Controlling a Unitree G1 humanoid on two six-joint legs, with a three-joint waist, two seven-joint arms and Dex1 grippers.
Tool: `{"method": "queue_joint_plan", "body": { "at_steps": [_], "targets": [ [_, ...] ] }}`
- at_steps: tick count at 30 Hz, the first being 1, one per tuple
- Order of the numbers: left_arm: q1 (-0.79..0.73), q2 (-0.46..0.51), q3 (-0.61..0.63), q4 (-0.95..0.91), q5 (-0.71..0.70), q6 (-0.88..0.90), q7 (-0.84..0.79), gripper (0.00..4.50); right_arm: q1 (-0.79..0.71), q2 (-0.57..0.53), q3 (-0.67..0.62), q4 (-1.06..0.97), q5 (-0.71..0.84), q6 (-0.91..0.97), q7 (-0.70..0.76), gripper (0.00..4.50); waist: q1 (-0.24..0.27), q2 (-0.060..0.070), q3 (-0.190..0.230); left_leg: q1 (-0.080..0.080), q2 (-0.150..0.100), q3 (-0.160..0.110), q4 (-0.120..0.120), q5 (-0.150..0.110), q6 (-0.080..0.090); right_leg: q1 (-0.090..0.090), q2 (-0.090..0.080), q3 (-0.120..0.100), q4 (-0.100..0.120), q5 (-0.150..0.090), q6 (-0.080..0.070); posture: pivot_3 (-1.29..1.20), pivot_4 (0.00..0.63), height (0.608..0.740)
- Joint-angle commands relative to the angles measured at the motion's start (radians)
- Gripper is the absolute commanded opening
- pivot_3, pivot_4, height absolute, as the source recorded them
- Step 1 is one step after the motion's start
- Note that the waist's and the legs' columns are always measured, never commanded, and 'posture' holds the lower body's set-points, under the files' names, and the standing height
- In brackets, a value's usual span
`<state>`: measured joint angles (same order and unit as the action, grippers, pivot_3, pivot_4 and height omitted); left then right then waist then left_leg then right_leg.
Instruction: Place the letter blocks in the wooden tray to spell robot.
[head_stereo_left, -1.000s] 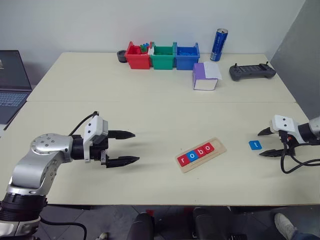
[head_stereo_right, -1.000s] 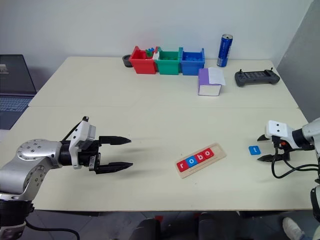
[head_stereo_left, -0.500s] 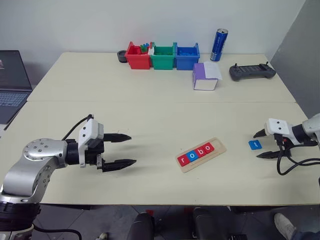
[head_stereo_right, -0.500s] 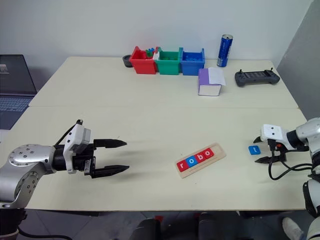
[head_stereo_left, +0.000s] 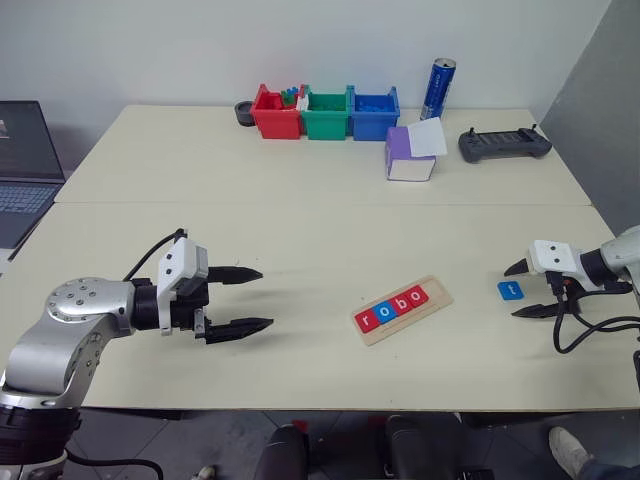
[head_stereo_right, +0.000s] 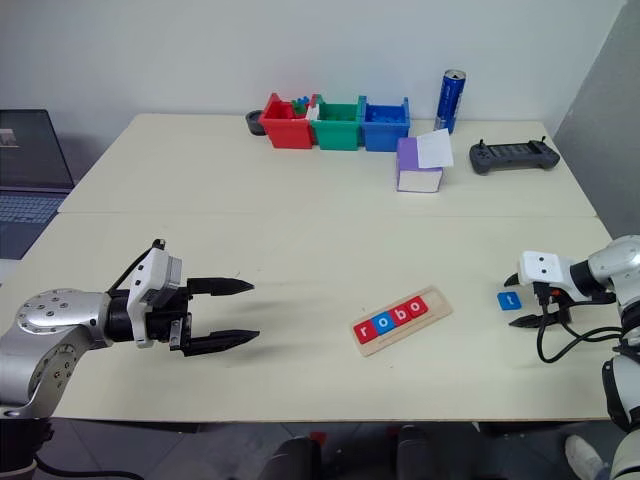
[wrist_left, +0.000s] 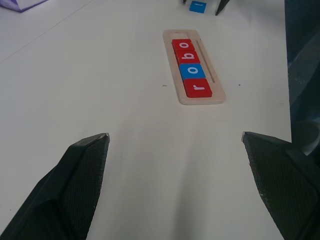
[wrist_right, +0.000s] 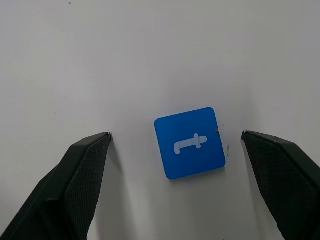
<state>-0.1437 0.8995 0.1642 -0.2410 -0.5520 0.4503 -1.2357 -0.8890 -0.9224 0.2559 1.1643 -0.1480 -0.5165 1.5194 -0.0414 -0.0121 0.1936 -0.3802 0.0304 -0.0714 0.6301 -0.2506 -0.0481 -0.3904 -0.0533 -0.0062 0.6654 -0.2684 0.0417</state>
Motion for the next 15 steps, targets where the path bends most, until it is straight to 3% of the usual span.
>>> {"method": "queue_joint_plan", "body": {
  "at_steps": [1,15],
  "targets": [
    [0.004,0.013,0.038,-0.030,-0.025,-0.005,-0.002,4.50,-0.016,-0.010,0.004,0.027,-0.035,-0.027,0.007,4.47,0.000,0.000,0.000,0.000,0.000,0.000,0.000,0.000,0.000,0.000,0.000,0.000,0.000,0.000,0.000,0.00,0.150,0.740],
    [0.015,0.013,0.047,-0.033,-0.026,-0.008,0.004,4.50,-0.028,-0.005,0.001,0.055,-0.067,-0.047,-0.039,4.47,0.000,0.000,0.000,0.001,0.000,0.000,0.001,0.000,0.000,0.002,0.000,0.000,0.000,0.001,0.000,0.00,0.150,0.740]
  ]
}}
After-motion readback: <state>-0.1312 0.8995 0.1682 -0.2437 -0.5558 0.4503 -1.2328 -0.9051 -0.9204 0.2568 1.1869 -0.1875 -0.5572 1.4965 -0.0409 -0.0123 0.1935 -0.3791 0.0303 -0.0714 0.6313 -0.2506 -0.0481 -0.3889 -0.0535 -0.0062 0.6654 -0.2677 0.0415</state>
